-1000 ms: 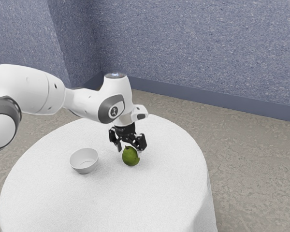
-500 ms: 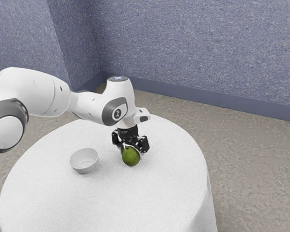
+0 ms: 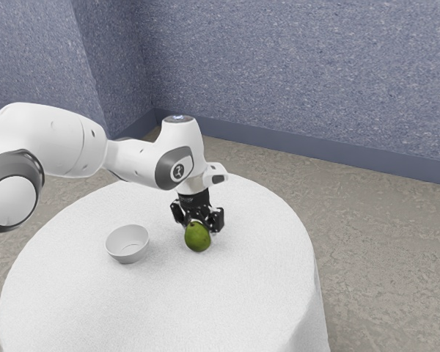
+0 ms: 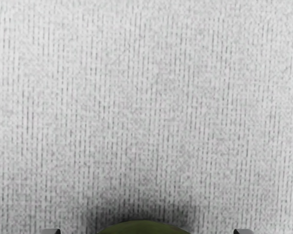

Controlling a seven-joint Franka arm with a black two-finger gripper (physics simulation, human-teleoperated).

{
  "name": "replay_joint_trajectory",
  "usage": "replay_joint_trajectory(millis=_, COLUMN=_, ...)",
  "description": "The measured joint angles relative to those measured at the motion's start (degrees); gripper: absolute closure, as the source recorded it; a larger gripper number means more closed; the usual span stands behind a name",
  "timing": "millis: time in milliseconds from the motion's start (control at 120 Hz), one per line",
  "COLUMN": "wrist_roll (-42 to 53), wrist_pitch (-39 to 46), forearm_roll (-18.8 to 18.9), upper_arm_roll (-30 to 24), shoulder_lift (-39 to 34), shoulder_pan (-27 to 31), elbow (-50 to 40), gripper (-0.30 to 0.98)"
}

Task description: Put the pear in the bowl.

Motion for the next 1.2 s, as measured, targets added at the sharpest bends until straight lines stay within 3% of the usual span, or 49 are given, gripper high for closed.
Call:
replay_joint_trajectory(millis=367, wrist_roll=-0.3, wrist_pitch=-7.51, forearm_roll=-0.28, upper_arm_roll=-0.01, shoulder_lift=-0.76, shoulder_pan=1.86, elbow=3.57, gripper=0.3)
replay_joint_trajectory(millis=892, wrist_roll=-0.5, wrist_pitch=-26.87, forearm_roll=2.53, upper_arm_roll=0.43, shoulder_lift=0.07, shoulder_pan=14.02, elbow=13.6, gripper=0.35)
replay_joint_trajectory(millis=1200, wrist_roll=-0.58, wrist_pitch=-29.11, forearm_roll=2.87, upper_arm_roll=-0.1, shoulder_lift=-4.65, shoulder_pan=15.36, elbow=5.18, gripper=0.36)
